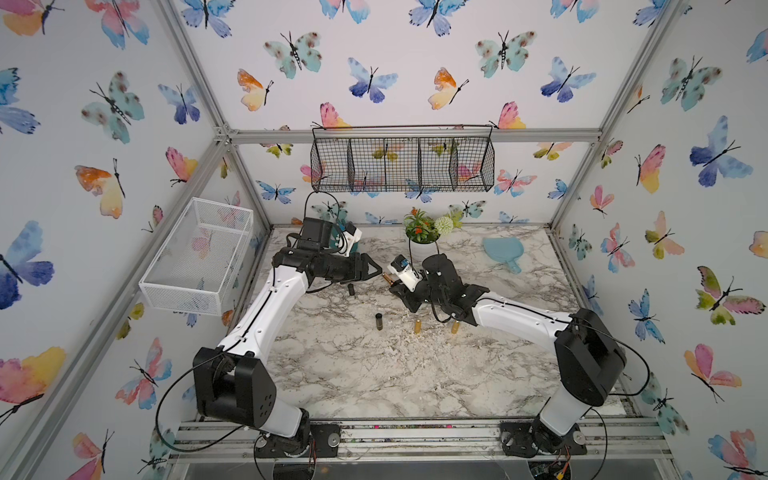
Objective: Open the lipstick cap
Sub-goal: Place the lipstick at the center of the board.
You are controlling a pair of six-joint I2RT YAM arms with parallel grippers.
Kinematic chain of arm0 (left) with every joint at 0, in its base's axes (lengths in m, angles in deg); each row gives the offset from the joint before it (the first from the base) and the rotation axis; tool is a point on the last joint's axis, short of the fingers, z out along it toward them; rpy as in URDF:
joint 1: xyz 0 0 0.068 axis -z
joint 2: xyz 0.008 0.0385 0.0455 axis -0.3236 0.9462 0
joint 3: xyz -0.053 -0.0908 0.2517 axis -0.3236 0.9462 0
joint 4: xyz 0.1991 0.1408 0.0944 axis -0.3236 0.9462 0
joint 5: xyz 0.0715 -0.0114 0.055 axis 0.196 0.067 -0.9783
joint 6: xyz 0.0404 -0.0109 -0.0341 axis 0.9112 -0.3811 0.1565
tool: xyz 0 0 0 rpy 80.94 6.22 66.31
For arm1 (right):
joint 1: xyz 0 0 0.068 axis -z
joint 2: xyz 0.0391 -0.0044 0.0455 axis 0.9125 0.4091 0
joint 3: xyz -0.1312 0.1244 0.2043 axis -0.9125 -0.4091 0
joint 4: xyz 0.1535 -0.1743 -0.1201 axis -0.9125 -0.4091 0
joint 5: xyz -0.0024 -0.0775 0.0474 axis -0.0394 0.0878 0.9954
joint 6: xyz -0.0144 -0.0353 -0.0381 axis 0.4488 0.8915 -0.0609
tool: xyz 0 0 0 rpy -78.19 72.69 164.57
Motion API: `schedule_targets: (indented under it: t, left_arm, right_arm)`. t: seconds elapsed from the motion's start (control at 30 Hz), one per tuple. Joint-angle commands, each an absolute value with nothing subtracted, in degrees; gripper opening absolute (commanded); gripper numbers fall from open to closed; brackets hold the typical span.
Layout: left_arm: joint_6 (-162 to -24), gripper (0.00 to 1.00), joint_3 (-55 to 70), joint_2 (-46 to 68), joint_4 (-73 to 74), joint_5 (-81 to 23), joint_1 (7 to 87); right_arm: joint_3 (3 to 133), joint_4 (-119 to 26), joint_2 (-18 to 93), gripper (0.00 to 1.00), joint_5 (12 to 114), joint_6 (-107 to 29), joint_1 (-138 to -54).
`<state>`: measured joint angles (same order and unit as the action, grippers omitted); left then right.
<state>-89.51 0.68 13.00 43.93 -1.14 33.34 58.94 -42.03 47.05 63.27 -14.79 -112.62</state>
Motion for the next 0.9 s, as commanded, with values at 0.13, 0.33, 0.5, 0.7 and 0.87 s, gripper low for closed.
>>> schedule_targets:
  t: [0.13, 0.33, 0.5, 0.7, 0.87]
  left_arm:
    - [-88.9, 0.62, 0.6, 15.1, 43.2, 0.1, 34.1]
    - [-88.7, 0.58, 1.2, 16.3, 43.3, -0.7, 34.7]
    - [-88.4, 0.42, 1.5, 17.2, 43.2, -1.2, 34.7]
    - [-88.0, 0.37, 2.3, 17.8, 43.0, -0.5, 34.7]
    - [-87.8, 0.32, 2.2, 18.1, 43.1, -0.6, 34.7]
  right_arm:
    - [61.7, -40.8, 48.5, 0.16, 64.6, -15.1, -114.2]
    - [62.0, -40.8, 48.8, 0.16, 64.7, -15.1, -114.6]
    - [62.2, -40.8, 48.9, 0.16, 64.6, -14.5, -114.9]
    - [61.8, -40.2, 48.8, 0.16, 64.1, -14.4, -115.0]
    - [61.9, -40.2, 49.1, 0.16, 64.3, -14.3, -115.0]
